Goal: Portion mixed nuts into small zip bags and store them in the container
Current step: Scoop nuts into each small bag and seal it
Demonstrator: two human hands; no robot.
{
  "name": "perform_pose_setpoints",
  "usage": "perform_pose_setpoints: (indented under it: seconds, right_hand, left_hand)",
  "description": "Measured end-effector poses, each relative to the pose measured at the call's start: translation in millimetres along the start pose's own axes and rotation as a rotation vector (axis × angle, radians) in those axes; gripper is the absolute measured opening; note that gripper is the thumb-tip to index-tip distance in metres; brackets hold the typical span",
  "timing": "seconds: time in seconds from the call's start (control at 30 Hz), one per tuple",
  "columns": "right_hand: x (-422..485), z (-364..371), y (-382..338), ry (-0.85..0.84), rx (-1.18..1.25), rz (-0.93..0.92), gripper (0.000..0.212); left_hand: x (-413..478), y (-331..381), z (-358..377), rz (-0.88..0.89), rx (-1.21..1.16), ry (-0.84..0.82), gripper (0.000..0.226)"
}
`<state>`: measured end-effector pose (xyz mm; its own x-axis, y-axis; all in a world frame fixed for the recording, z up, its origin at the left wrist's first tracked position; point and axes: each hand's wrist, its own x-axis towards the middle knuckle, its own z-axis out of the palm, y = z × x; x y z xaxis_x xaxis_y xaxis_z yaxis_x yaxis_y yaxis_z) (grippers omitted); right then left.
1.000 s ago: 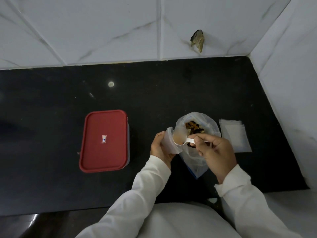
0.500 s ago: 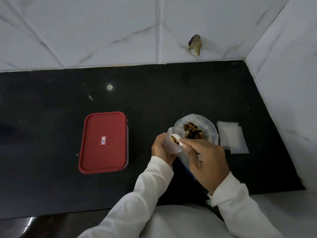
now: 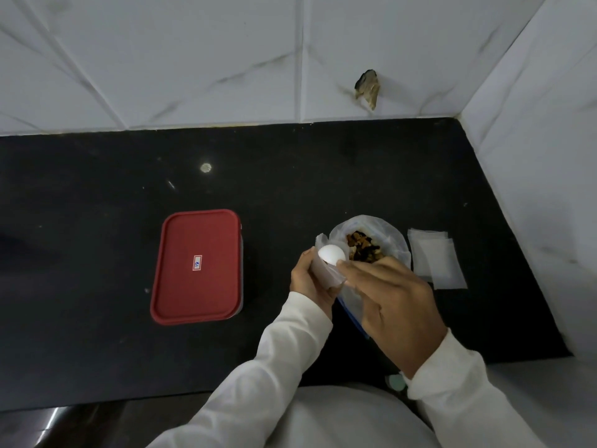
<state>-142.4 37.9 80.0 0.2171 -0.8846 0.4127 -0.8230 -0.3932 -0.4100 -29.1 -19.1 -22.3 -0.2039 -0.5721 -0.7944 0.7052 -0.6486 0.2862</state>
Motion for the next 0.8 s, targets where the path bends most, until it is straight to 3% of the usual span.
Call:
perform_pose_setpoints:
  seconds: [0.13,0.27,0.43,0.63,0.73,0.8]
  right_hand:
    - [2,-2,1,0.038,0.109,0.097,0.03]
    - [4,-19,19,0.06,0.381,0.406,0.022]
    - [-6,-8,79,-0.032,0.177,0.607,0.018]
    - [-12,28,111,-0.128,0.066,0.512,0.018]
    - [-7,42,113,-0.171,-0.025,0.425,0.016]
    - [-7,49,112,-0.241,-0.097,0.392,0.027]
  left_hand:
    - [-5,2,3,0.021,-0.002,-0.002,0.04]
    - [-5,2,2,0.007,-0.01,-0.012,0.033]
    - [-2,4,0,-0.007,-0.016,0.056,0.032]
    - [5,3,2,0.006,-0.028,0.105,0.021]
    - [8,-1,4,0.025,-0.034,0.079,0.03]
    - [10,-4,4,0.033,-0.044,0.082,0.034]
